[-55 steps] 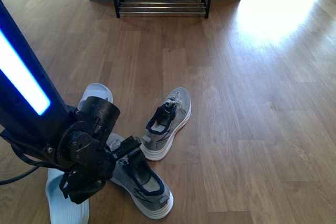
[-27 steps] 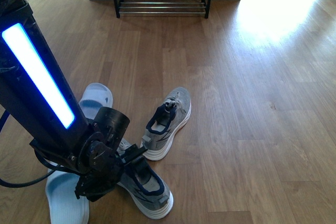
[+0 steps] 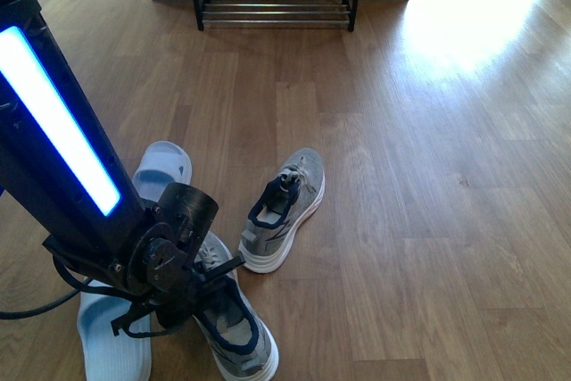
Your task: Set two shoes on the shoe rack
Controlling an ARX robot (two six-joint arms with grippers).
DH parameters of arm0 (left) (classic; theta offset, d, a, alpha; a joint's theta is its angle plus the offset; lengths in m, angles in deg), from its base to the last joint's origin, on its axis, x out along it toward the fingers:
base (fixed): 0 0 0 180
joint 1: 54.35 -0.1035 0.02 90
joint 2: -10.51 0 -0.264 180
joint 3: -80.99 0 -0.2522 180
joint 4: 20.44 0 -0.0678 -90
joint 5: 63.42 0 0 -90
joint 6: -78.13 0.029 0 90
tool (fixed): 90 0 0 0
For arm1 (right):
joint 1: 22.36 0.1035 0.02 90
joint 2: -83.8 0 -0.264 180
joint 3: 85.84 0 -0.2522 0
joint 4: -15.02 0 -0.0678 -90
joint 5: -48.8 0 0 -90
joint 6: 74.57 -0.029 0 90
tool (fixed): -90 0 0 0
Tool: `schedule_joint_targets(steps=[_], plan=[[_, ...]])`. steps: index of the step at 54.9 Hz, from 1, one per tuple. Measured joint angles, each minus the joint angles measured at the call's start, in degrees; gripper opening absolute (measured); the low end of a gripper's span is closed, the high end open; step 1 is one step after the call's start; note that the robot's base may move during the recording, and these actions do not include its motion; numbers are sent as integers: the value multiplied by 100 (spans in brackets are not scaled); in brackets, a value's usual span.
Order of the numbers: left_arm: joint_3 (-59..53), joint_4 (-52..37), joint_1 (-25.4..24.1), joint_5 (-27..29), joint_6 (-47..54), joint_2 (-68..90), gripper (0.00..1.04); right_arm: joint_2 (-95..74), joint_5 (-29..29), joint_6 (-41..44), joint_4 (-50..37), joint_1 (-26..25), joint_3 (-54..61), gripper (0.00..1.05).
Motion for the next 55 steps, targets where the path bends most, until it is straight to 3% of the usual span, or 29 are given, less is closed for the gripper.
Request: schedule_joint_targets(steps=[9, 24, 37, 47, 55], plan=[[-1045, -435, 33, 730, 605, -1043, 2, 0, 0, 0, 0, 0, 0, 95], [-3123, -514, 232, 1801, 2085, -4756, 2, 0, 0, -2, 0, 0, 0, 95], [-4496, -555, -181, 2503, 3353, -7296, 2, 0, 0, 0, 0, 0, 0, 95], [-5206, -234, -372, 2817, 3998, -9138, 2, 0, 0, 0, 0, 0, 0, 95], [-5729, 420, -131, 3128, 4356, -10653, 2, 0, 0, 0, 0, 0, 0, 95]])
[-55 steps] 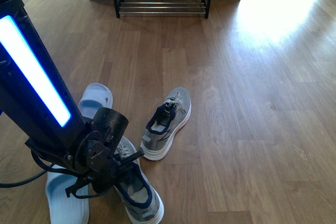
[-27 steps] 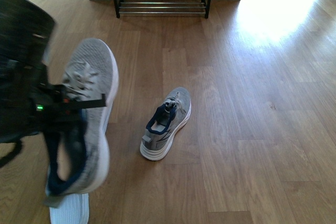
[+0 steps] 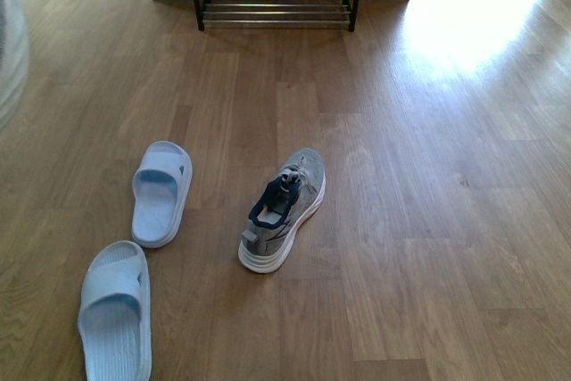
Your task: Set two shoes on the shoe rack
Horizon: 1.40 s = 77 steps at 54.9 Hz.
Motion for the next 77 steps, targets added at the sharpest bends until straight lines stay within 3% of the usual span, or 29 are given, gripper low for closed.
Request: schedule_joint_targets(steps=[11, 20, 77], plan=[[-321, 1952, 664, 671, 221, -2684, 2, 0, 0, 0, 0, 0, 0, 95], [-581, 1650, 575, 627, 656, -3934, 2, 0, 0, 0, 0, 0, 0, 95], [-597, 1648, 564, 570, 772, -3943, 2, 2, 7, -2, 0, 0, 0, 95]])
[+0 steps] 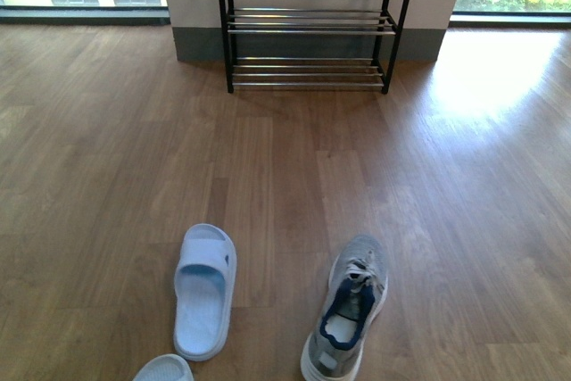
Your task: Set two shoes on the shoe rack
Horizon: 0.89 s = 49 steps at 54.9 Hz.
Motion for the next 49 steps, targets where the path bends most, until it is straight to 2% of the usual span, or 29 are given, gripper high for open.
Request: schedule_joint_targets(steps=[18, 22, 24, 26, 28, 34, 37, 43, 49], plan=[[-4, 0, -4, 26, 0, 0, 2, -7, 11, 0, 0, 0, 0, 95], [-4, 0, -4, 9, -2, 0, 2, -203, -507, -129, 306, 122, -59, 95], [-4, 0, -4, 11, -2, 0, 2, -492, -501, -216, 212, 72, -50, 95], [-4, 0, -4, 9, 0, 0, 2, -929, -498, -221, -120, 2, -42, 95], [-4, 0, -4, 9, 0, 0, 2, -1659, -498, -170, -802, -85, -50, 95], [-4, 0, -4, 11, 0, 0, 2, -4859, -507, 214, -3272, -114, -505, 95], [-4, 0, -4, 11, 0, 0, 2, -5982, -476, 238, -3915, -79, -791, 95], [-4, 0, -4, 7, -2, 0, 2, -7825, -439, 284, -4503, -20, -1307, 95], [-4, 0, -4, 11, 0, 0, 2, -9490, -225, 140, -4454, 37, -1797, 95]])
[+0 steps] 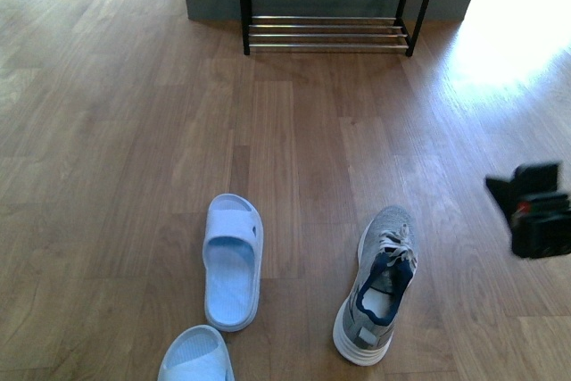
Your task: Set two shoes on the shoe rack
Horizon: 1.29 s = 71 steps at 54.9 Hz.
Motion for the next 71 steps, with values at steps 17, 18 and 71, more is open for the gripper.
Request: schedule_joint_targets(steps=[17, 18, 71], plan=[[0, 0, 0, -2, 0, 0, 2, -2634, 109, -708, 96, 72, -1224, 95], [0, 0, 0, -2, 0, 0, 2, -2763, 107, -745, 122, 72, -1314, 95], [0, 0, 0, -4, 0, 0, 2, -5578, 50, -1088, 1331, 28, -3958, 95]])
